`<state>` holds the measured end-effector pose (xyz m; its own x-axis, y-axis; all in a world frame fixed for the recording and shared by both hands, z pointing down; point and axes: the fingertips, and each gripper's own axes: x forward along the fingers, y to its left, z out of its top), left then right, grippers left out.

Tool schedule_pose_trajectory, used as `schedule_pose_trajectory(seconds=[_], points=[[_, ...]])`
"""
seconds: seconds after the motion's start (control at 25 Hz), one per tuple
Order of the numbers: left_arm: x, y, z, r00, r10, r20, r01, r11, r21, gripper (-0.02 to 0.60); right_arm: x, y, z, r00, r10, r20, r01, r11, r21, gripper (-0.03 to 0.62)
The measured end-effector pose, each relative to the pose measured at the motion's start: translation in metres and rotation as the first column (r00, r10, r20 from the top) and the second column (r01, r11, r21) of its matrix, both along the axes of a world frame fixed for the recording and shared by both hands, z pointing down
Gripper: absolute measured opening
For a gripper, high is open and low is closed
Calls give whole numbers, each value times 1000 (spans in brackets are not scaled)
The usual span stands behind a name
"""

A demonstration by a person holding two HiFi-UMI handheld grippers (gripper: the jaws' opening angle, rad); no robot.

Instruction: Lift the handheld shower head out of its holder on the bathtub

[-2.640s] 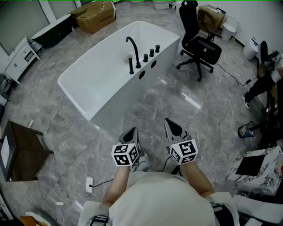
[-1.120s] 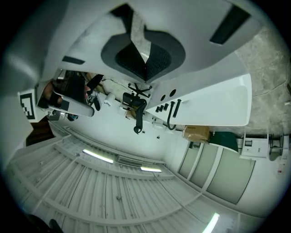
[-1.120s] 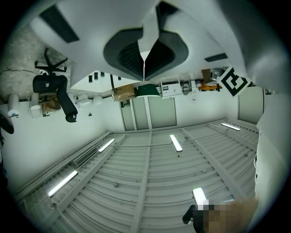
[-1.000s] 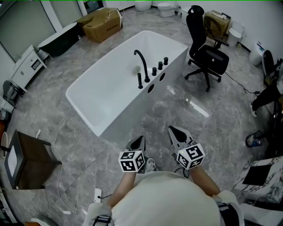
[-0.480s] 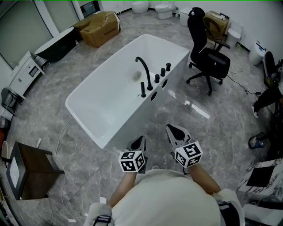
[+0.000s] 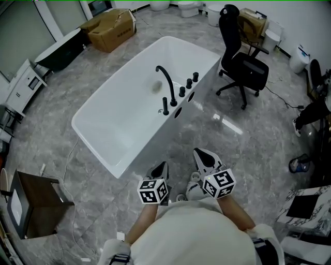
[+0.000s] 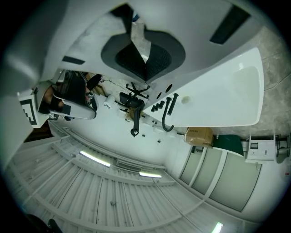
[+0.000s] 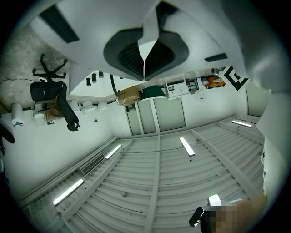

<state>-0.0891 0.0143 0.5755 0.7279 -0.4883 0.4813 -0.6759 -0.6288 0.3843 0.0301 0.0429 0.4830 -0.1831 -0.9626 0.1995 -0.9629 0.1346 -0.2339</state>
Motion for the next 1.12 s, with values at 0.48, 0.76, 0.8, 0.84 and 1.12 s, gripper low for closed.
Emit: schedule_pose_trajectory(seconds=[0.48,0.76,0.8,0.84,1.12], points=[[27,-81,0,996,-91,3,91,996,18,20,40,-92,-9,998,-63,-20,64,997,42,20],[60,-138,-19,988,-151,-10,152,988,34,20,73,-157,-16,992,-126,-20,126,991,39,20],[62,-146,-20,987,-163,-10,163,986,33,20,75,-166,-15,990,-140,-27,141,989,35,20],[64,-154,-20,985,-174,-10,174,984,33,20,76,-176,-13,987,-157,-32,158,987,30,20],[78,-200,-16,965,-263,-6,263,964,32,20,85,-238,-1,960,-274,-61,274,962,4,20]])
